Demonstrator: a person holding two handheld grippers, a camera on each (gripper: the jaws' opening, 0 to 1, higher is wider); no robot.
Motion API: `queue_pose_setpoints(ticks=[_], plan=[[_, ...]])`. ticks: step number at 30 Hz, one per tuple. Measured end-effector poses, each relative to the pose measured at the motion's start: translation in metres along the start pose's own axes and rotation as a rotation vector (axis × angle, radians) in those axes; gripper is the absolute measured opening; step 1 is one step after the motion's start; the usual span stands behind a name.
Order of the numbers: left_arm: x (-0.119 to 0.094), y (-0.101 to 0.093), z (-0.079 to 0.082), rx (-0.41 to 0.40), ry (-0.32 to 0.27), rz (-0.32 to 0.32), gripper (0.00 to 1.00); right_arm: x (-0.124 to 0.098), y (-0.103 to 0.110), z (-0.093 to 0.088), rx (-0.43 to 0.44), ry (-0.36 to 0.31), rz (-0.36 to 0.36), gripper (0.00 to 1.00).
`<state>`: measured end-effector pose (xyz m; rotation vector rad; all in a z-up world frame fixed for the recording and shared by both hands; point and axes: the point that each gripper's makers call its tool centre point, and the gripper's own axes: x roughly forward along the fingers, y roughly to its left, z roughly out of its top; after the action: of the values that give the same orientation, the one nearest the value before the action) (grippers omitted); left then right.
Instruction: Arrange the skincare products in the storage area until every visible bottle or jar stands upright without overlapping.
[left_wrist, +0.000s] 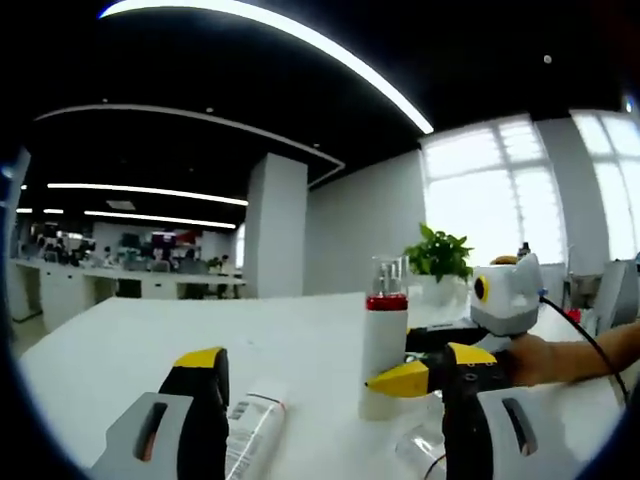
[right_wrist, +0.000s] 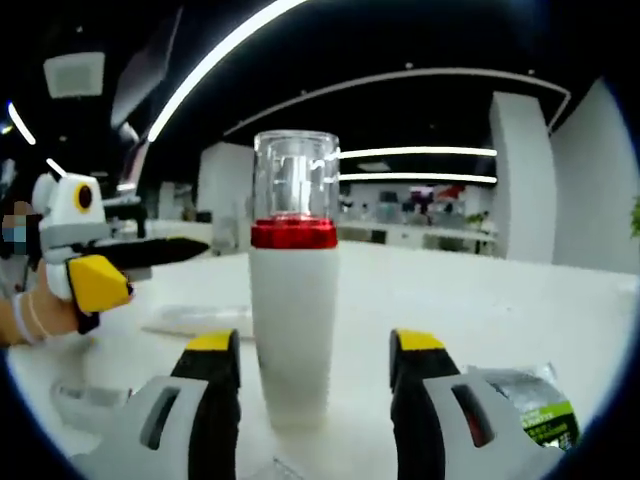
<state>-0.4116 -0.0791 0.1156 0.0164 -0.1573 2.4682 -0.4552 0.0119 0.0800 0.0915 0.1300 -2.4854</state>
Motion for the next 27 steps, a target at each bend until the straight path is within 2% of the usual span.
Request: queue_pose_setpoints(ticks=[7, 12, 17, 19, 21, 24, 27], plan=[[-0.001, 0.004, -0.002, -0.037, -0.007, 0.011, 0.84, 0.011, 0.003, -0.007, -0.001, 0.019, 0.031, 0.45], [-0.001, 0.006, -0.001, -0.074, -0.017, 0.005, 0.83, 0.008, 0.004, -0.008, -0.012, 0.033, 0.031, 0.41], [-0.001, 0.005, -0.004, -0.108, -0.014, -0.004, 0.82, 0.006, 0.002, -0.008, -0.021, 0.047, 0.020, 0.31], [-0.001, 0.005, -0.004, -0.107, -0.013, -0.006, 0.82, 0.005, -0.005, -0.009, -0.021, 0.053, -0.019, 0.30], [-0.001, 0.004, -0.004, -0.102, -0.012, -0.006, 0.82, 0.005, -0.010, -0.009, -0.020, 0.052, -0.027, 0.30], [-0.001, 0.004, -0.004, -0.099, -0.011, -0.006, 0.82, -0.002, -0.027, -0.013, 0.040, 0.066, -0.098, 0.29], [-0.001, 0.004, -0.004, -0.106, -0.010, -0.008, 0.81, -0.011, -0.043, -0.016, 0.053, 0.076, -0.164, 0.29]])
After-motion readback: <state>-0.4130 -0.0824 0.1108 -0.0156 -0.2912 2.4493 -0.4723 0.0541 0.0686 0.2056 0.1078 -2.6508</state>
